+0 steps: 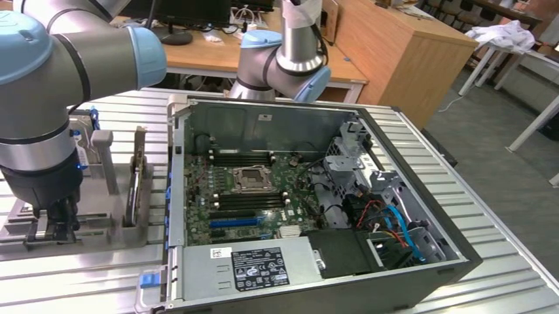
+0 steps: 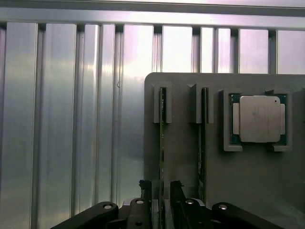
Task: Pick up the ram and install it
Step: 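Pick up the ram and move it above insertion slot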
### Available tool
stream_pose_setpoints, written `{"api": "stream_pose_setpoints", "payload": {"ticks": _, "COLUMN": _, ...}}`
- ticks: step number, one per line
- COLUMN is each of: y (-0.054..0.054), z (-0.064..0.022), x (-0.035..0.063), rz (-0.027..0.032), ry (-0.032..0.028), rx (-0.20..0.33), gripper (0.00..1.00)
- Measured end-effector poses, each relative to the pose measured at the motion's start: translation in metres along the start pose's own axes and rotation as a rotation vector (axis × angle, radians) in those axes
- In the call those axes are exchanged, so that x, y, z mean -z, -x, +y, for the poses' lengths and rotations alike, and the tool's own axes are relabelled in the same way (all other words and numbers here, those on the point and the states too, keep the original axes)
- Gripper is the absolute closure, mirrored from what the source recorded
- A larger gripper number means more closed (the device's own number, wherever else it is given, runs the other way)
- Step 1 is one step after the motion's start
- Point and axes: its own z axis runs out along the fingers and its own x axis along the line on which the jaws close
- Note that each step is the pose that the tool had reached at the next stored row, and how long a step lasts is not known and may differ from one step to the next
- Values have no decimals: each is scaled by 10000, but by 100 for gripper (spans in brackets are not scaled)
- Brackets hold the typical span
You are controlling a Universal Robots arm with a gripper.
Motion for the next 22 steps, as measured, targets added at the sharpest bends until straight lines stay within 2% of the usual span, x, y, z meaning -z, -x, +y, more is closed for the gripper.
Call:
{"api": "stream_pose_setpoints", "payload": {"ticks": 13, "y": -1, "z": 0, "x": 0, "rz": 0, "ry": 0, "rx": 1, "gripper": 71}}
{"api": "stream_pose_setpoints", "payload": {"ticks": 16, "y": -1, "z": 0, "x": 0, "rz": 0, "ry": 0, "rx": 1, "gripper": 72}}
{"api": "stream_pose_setpoints", "payload": {"ticks": 17, "y": -1, "z": 0, "x": 0, "rz": 0, "ry": 0, "rx": 1, "gripper": 79}}
{"api": "stream_pose_setpoints", "payload": {"ticks": 22, "y": -2, "z": -23, "x": 1, "rz": 0, "ry": -1, "rx": 3, "gripper": 79}}
